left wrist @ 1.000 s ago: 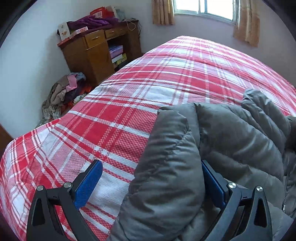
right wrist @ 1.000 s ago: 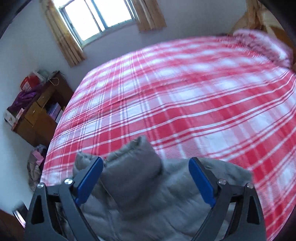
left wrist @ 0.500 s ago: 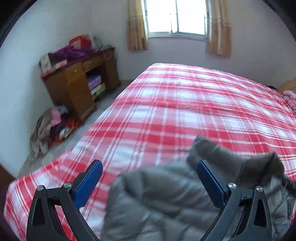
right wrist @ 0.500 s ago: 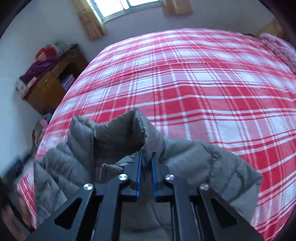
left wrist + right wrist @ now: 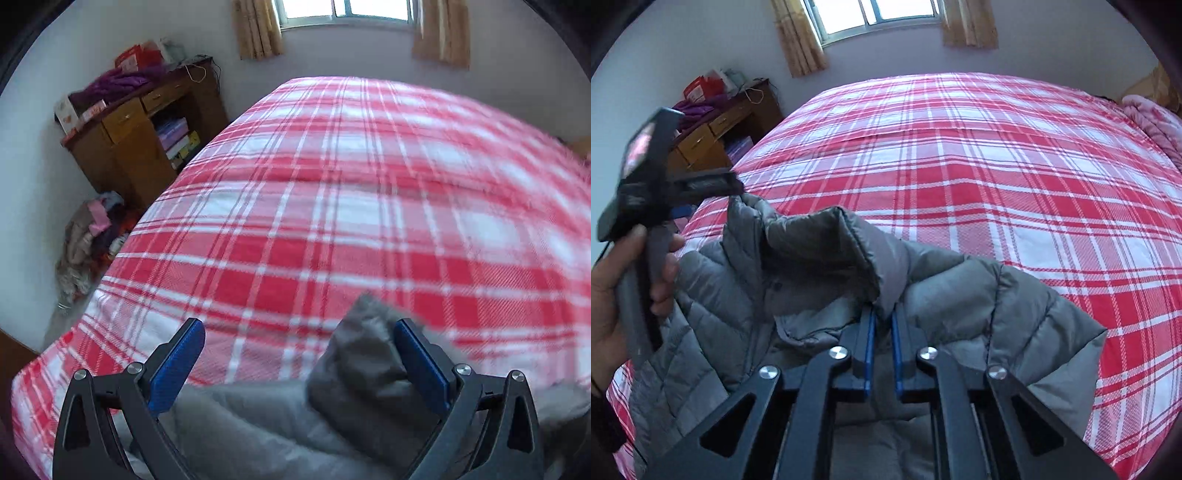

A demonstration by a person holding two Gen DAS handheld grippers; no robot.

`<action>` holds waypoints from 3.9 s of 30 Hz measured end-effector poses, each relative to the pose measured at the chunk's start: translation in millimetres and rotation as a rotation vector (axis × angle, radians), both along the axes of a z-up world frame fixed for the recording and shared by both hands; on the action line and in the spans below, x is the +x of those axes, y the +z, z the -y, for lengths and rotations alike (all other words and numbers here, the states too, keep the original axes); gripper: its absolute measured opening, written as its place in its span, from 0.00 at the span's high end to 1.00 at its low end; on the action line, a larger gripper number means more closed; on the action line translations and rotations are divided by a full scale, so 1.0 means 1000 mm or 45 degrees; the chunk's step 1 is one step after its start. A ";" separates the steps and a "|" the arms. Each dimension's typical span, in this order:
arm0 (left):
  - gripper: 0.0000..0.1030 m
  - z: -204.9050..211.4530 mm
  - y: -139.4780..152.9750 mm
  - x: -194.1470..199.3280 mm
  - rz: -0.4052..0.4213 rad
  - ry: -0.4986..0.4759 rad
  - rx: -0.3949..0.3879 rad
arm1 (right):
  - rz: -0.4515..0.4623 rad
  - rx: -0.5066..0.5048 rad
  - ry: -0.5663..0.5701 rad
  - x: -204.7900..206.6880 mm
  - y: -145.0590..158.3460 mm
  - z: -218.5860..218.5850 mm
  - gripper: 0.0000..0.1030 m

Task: Fold large clothes
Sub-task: 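Grasp the jacket collar edges with both grippers and lift them, then fold the lifted collar over the jacket body with both grippers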

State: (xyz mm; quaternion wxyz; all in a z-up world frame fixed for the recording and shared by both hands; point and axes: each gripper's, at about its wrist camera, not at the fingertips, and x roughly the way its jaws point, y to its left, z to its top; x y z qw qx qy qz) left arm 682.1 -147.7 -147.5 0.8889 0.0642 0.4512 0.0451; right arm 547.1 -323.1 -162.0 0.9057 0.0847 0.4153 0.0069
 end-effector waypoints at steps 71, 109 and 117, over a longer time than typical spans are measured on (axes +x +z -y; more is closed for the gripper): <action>0.93 -0.064 -0.011 -0.123 0.060 -0.305 -0.297 | -0.016 -0.233 0.058 -0.012 -0.033 0.003 0.88; 0.01 -0.025 -0.048 -0.081 0.141 -0.242 0.045 | 0.029 -0.204 0.050 0.024 -0.048 -0.038 0.47; 0.01 -0.026 -0.048 -0.080 0.139 -0.241 0.032 | 0.026 -0.244 0.043 0.024 -0.049 -0.041 0.47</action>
